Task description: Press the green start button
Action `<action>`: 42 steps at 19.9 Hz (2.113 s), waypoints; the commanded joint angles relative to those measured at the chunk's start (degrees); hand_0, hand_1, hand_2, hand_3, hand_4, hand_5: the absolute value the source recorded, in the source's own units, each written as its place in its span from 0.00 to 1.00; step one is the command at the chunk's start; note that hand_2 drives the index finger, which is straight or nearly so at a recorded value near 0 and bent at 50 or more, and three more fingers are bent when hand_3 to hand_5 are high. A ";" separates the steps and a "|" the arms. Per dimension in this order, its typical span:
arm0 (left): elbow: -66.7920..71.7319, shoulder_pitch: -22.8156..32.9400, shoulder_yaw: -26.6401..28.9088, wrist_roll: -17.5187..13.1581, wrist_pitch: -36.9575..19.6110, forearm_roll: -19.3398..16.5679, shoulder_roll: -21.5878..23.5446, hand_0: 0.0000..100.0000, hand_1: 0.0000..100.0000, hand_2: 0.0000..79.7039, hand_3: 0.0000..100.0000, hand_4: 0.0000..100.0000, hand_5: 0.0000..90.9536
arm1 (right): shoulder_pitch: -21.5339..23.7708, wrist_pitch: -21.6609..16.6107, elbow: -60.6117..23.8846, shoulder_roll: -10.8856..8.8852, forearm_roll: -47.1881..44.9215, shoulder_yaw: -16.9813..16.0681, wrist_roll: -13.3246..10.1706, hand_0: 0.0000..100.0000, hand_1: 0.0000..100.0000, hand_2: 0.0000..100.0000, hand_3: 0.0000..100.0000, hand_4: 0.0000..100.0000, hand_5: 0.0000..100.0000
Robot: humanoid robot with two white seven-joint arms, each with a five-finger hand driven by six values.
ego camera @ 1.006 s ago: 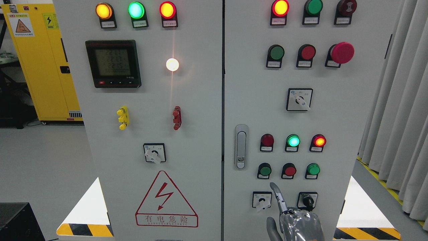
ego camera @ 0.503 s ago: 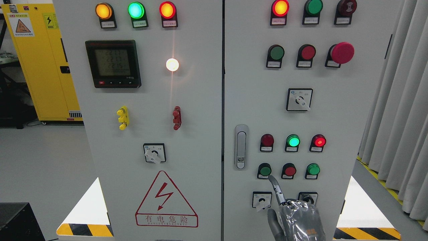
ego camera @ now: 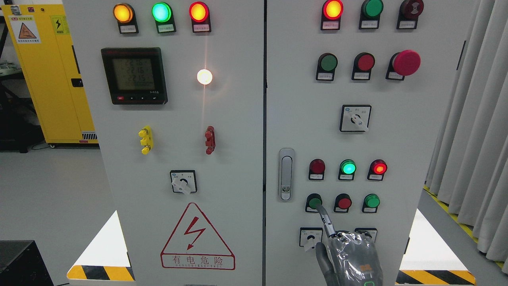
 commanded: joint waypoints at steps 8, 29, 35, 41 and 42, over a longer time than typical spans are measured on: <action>0.00 0.00 -0.07 0.09 0.01 0.01 0.01 0.12 0.56 0.00 0.00 0.00 0.00 | -1.10 0.13 3.35 0.01 -0.70 0.15 0.97 0.69 0.96 0.00 1.00 1.00 1.00; 0.00 0.00 0.01 0.00 0.01 0.01 0.01 0.12 0.56 0.00 0.00 0.00 0.00 | -2.51 0.30 4.41 0.37 -1.05 -0.55 1.24 0.71 0.95 0.00 1.00 1.00 1.00; 0.00 0.00 0.01 0.00 0.01 0.01 0.01 0.12 0.56 0.00 0.00 0.00 0.00 | -2.42 0.48 4.41 0.37 -2.54 -0.64 1.94 0.71 0.95 0.00 1.00 1.00 1.00; 0.00 0.00 -0.07 0.01 0.01 0.01 0.01 0.12 0.56 0.00 0.00 0.00 0.00 | -1.72 0.30 1.95 0.45 -2.63 -0.64 1.33 0.71 0.95 0.00 1.00 1.00 1.00; 0.00 0.00 0.01 0.00 0.01 0.01 0.01 0.12 0.56 0.00 0.00 0.00 0.00 | -1.45 0.30 1.51 0.45 -2.63 -0.64 1.24 0.71 0.95 0.00 1.00 1.00 1.00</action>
